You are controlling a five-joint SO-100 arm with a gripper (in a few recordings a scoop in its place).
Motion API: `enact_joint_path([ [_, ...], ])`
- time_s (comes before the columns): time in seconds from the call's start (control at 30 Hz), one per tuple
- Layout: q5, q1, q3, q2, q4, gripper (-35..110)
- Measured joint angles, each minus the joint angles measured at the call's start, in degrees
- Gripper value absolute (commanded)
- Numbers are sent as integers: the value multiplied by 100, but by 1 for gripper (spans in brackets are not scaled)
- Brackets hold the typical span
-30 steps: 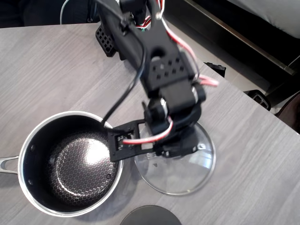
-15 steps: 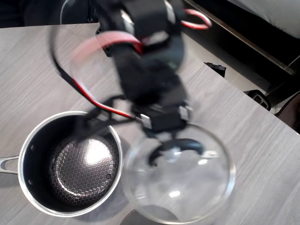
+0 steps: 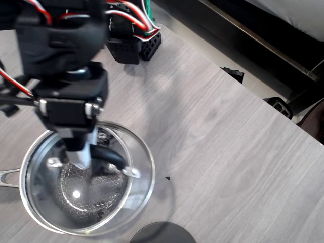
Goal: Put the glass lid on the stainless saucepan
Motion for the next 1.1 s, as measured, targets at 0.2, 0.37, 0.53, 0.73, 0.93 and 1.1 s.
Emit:
enact_joint_path([
  [0.2, -26, 123, -2391, -1679, 1441, 0],
  [0.37, -26, 369, -2549, -2039, 1547, 0],
  [0.53, -44, 580, -2549, -2268, 1556, 0],
  [0.73, -44, 659, -2549, -2566, 1556, 0],
  [0.93, -44, 703, -2549, -2795, 1556, 0],
  [1.1, -44, 747, -2549, -2953, 1556, 0],
])
